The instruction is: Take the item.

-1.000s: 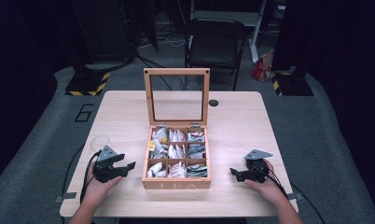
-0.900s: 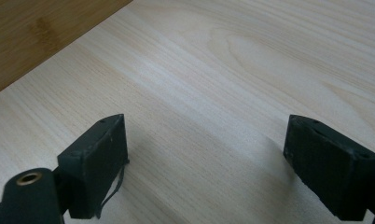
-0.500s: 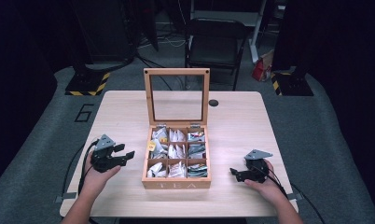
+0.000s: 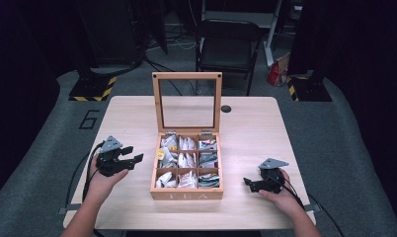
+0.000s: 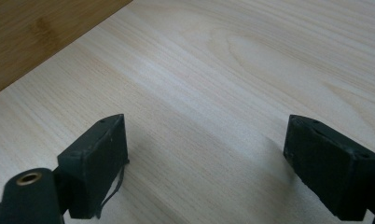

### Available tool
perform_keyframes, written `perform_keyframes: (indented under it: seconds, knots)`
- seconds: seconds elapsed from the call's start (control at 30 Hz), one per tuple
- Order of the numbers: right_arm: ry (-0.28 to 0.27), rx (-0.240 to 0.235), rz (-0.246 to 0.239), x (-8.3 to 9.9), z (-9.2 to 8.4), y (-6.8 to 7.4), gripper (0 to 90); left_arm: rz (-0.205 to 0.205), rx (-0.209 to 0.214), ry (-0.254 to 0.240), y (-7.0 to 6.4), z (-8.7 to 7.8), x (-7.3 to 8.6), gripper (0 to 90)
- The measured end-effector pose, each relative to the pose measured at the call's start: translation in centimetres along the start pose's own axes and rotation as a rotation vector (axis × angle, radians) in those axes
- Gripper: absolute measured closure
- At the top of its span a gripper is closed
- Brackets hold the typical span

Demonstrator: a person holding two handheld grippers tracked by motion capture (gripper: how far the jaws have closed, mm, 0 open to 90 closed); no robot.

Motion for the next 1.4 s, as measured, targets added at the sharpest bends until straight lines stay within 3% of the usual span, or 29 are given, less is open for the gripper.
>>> perform_keyframes:
  seconds: [0.57, 1.4]
  knots:
    - [0.0, 0.0, -0.001, 0.0, 0.0, 0.0, 12.9, 0.035, 0.023, -0.001, -1.0, 1.3, -2.0, 46.8]
    - [-0.001, 0.0, -0.001, 0.0, 0.0, 0.0, 12.9, 0.073, 0.049, 0.013, -1.7, 2.9, -3.7, 47.2]
Point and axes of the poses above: each handheld gripper's, and its own axes: z roughly forward along the jaws, x roughly out of its underside, y roughly to its left, the point moved 2 cm from there along z, roughly forward along the jaws, and after that the axes turned 2 degrees about -z, right-handed, at the moved point
